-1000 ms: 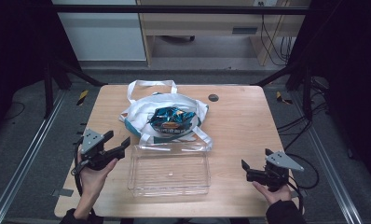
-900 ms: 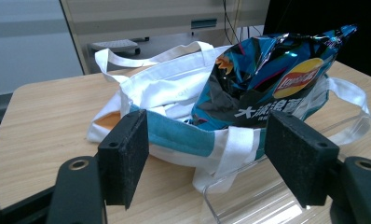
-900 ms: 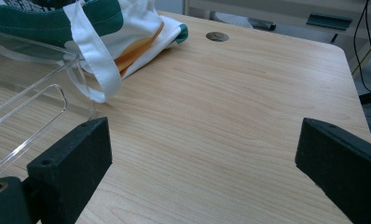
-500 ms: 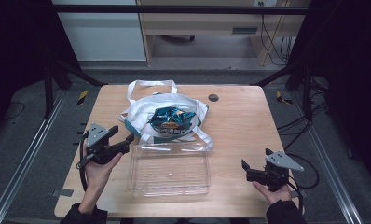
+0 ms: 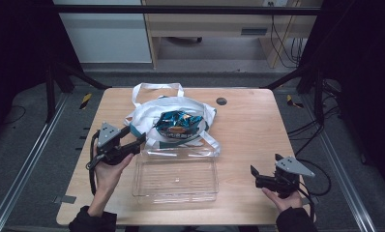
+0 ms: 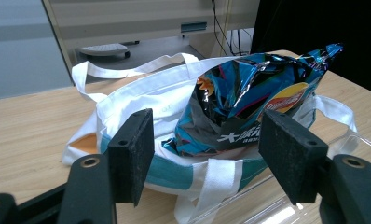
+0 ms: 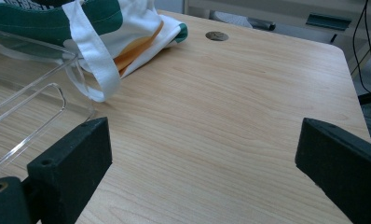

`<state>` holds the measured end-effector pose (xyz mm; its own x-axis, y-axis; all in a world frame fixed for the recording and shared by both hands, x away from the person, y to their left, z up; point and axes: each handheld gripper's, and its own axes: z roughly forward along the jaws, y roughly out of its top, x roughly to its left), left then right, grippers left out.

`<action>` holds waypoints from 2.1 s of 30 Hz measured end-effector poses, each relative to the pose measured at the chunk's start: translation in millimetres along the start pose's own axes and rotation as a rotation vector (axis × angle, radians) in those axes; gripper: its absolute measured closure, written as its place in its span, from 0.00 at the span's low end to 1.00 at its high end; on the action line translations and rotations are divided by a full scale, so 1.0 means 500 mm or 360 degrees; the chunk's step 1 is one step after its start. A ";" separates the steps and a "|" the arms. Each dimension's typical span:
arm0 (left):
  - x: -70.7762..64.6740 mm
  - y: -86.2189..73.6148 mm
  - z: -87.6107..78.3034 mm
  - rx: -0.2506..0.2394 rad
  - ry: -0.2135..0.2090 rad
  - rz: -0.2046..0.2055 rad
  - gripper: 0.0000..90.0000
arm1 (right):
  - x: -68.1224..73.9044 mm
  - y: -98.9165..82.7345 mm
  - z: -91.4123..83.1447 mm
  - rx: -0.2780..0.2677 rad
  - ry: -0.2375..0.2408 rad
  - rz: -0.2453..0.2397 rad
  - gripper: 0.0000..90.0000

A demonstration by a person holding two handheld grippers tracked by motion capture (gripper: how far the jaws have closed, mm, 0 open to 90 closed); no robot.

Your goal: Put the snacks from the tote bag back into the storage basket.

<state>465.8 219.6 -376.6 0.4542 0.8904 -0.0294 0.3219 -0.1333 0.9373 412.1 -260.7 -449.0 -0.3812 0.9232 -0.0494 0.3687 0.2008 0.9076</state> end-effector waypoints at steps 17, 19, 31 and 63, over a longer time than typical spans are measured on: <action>-0.019 0.016 0.042 0.0040 -0.0033 0.0047 0.48 | 0.000 -0.001 0.003 0.0007 0.0001 -0.0003 0.04; -0.021 0.017 0.047 0.0045 -0.0030 0.0054 0.48 | 0.000 -0.001 0.003 0.0007 0.0001 -0.0003 0.04; -0.036 0.026 0.076 0.0083 -0.0015 0.0145 0.49 | 0.001 -0.001 0.004 0.0017 0.0007 0.0001 0.04; -0.052 0.030 0.139 0.0099 -0.0062 0.0151 0.74 | 0.001 -0.001 0.006 0.0017 0.0016 -0.0007 0.04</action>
<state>516.6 163.9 -385.8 0.5165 0.8552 0.0437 0.3264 -0.2438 0.9133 414.6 -259.4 -450.6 -0.3912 0.9190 -0.0495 0.3759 0.2086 0.9029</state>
